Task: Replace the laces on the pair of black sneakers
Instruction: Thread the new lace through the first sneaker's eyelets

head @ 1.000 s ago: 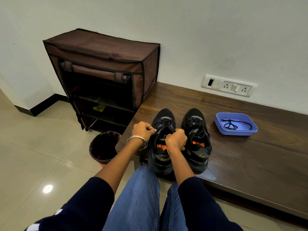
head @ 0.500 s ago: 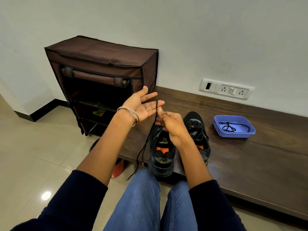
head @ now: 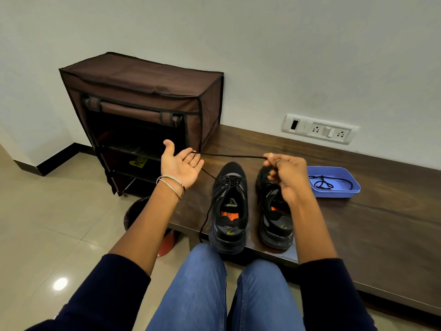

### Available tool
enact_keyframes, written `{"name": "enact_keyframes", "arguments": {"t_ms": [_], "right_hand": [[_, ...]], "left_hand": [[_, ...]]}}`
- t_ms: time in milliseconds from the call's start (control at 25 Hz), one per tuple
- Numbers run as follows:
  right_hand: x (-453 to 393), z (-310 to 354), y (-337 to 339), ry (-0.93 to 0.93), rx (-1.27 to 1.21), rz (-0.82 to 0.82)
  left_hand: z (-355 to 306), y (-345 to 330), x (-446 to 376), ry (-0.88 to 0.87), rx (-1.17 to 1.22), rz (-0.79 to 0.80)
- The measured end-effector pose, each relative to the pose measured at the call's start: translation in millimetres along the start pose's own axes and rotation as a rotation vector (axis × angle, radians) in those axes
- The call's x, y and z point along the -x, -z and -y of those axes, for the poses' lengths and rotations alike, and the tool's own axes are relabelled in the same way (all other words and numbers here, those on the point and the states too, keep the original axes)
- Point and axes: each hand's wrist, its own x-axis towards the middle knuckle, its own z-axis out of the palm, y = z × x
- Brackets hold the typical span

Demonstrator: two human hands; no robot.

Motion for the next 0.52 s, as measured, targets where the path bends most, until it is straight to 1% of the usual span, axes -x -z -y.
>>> {"name": "enact_keyframes", "arguments": {"t_ms": [120,200,240,320,360,400,440,480,520], "right_hand": [[-10.2,5.3,13.4,0.095,0.073,-0.039],[-10.9,4.4,7.9,0.148,0.090,-0.029],[-9.7,2.4,1.9,0.165,0.106,-0.007],[-5.2,-4.4,-16.4,0.197,0.159,0.061],[-3.6,-8.4,-26.0,0.228,0.206,0.096],[-2.3,-11.7,-35.2,0.266,0.261,0.125],[-2.3,-15.2,-43.3,0.299,0.312,0.154],[-2.6,-17.1,-49.9,0.318,0.341,0.184],[-3.7,-17.8,-54.0,0.322,0.352,0.214]], "left_hand": [[9.7,19.4,-6.5,0.003,-0.063,-0.059],[15.1,29.0,-10.5,0.060,-0.206,-0.108],[17.2,29.4,-10.0,0.109,-0.354,-0.148],[19.5,23.1,-4.6,0.156,-0.806,-0.244],[19.9,17.2,-1.7,0.107,-1.058,-0.280],[20.2,11.8,-0.7,-0.011,-1.263,-0.292],[20.0,6.2,-0.8,-0.170,-1.390,-0.239],[20.4,-1.8,0.3,-0.306,-1.437,-0.117],[22.4,-9.1,1.6,-0.391,-1.429,0.033]]}}
